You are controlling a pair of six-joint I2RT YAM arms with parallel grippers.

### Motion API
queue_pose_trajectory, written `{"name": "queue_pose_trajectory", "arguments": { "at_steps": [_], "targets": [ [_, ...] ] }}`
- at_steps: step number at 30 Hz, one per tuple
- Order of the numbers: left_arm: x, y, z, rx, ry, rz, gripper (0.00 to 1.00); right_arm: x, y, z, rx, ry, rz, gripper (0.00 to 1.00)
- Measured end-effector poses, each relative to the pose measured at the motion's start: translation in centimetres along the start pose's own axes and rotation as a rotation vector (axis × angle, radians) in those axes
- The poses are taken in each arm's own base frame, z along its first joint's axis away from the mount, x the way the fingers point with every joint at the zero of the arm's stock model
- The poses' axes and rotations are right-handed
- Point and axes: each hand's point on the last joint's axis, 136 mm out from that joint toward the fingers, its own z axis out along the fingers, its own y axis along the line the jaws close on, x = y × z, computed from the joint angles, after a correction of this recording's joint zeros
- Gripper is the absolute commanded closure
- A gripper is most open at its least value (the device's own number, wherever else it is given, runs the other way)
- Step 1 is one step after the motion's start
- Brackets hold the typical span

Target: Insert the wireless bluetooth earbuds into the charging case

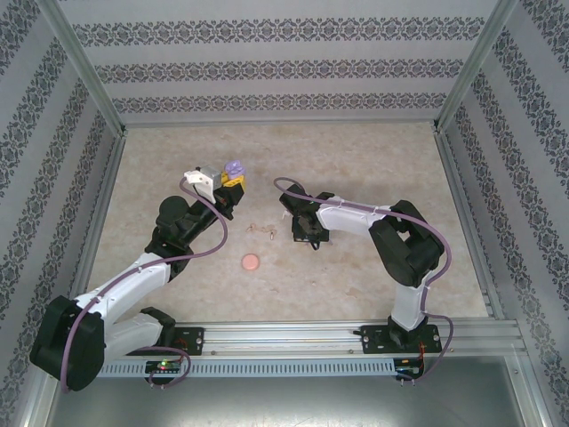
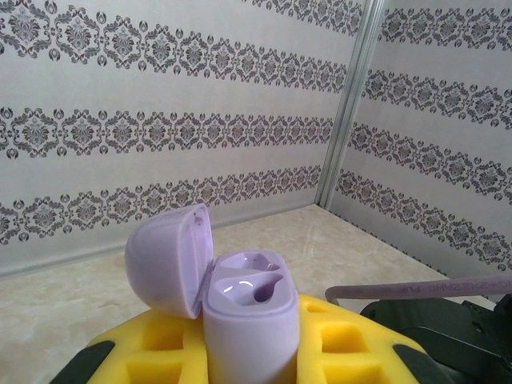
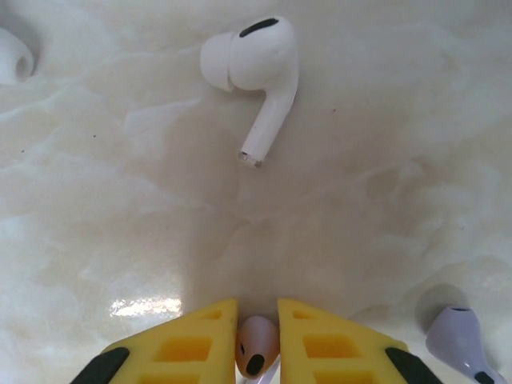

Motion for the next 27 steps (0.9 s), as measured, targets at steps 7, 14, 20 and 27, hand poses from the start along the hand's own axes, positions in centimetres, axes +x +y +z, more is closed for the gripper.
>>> {"name": "queue_pose_trajectory", "arguments": {
  "at_steps": [7,14,20,27],
  "targets": [
    [0.0,0.0,0.0,0.0,0.001,0.0,1.0,0.1,0.4,-0.1,-0.022,0.01,-0.093,0.88],
    [0.1,-0.2,0.1,0.005,0.003,-0.001,1.0,0.6,1.5,-0.2,-0.049,0.024,-0.199,0.88],
    [0.3,-0.4,0.1,0.011,0.006,-0.002,1.0,0.9,2.0,-0.2,-0.055,0.031,-0.246,0.89],
    [0.5,-0.6,0.0,0.021,0.006,0.002,1.0,1.2,2.1,-1.6,-0.086,0.025,-0.248,0.89]
  ]
}}
